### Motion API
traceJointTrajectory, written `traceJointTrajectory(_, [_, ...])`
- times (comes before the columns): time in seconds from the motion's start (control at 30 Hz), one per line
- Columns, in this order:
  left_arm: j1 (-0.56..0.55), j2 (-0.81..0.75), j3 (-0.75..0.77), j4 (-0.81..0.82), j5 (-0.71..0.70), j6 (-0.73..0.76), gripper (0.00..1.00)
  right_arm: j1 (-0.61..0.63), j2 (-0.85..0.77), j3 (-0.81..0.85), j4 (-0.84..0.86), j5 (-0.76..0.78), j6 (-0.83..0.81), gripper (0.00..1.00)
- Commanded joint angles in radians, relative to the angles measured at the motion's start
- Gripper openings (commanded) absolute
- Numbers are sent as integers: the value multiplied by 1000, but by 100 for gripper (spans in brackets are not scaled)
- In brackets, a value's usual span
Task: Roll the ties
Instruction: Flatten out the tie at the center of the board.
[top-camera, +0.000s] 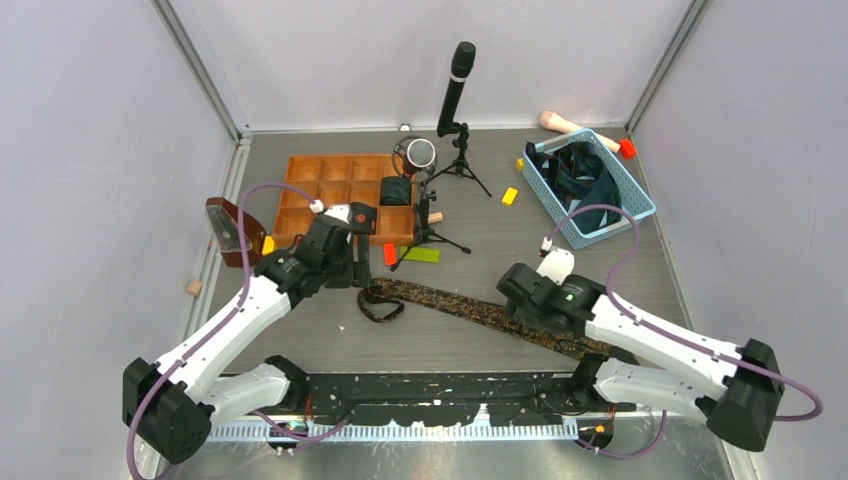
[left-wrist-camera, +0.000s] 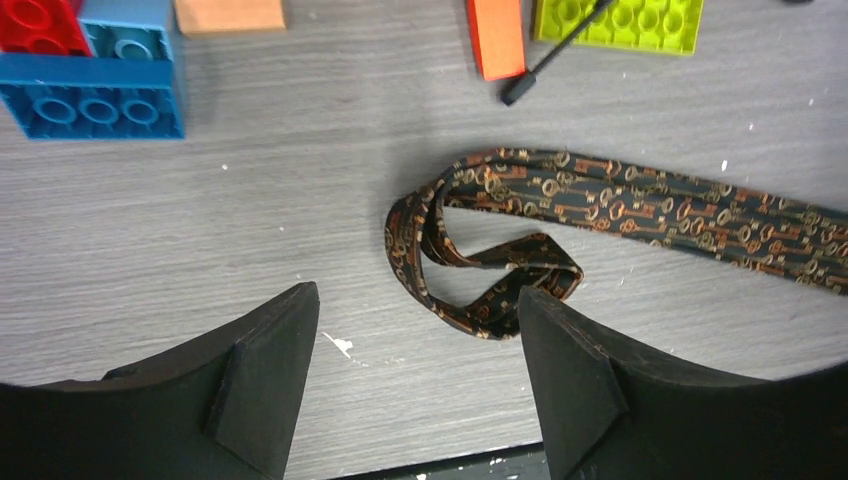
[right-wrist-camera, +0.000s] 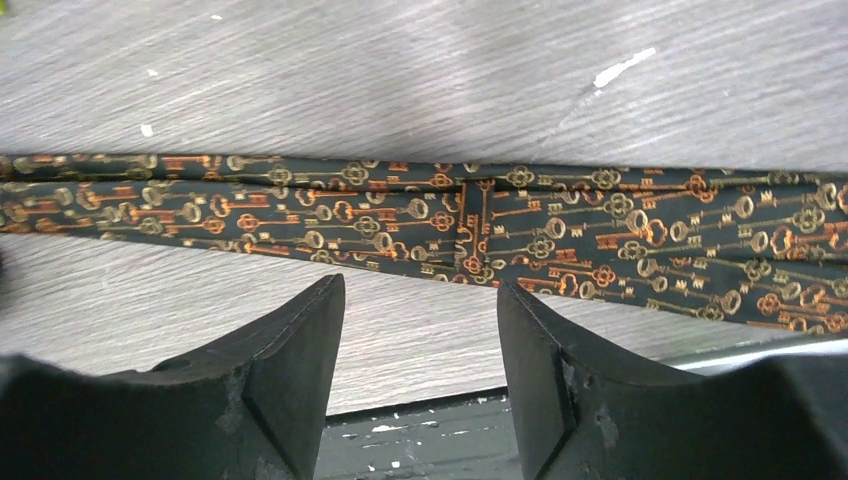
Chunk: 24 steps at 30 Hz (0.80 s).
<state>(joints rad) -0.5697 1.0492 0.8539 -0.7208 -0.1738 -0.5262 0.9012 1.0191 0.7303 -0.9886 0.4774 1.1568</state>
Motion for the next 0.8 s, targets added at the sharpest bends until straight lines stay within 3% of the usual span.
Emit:
traceJointTrajectory(0.0, [52, -60, -8, 92, -14, -8, 73, -2, -122, -36, 139, 15, -138, 63])
traceJointTrajectory(0.23, [173, -102, -68, 186, 57, -23, 66, -2, -182, -96, 544, -254, -431, 61])
traceJointTrajectory(0.37, [199, -96, -91, 194, 71, -27, 62, 6, -24, -65, 718, -422, -530, 52])
traceJointTrajectory(0.53, [206, -108, -128, 183, 63, -30, 58, 42, 152, -32, 929, -578, -655, 49])
traceJointTrajectory(0.67, [210, -139, -132, 161, 43, -22, 58, 105, 268, -27, 1126, -649, -818, 53])
traceJointTrajectory(0.77, [212, -157, -122, 140, 29, -12, 58, 169, 348, -20, 1211, -687, -1003, 66])
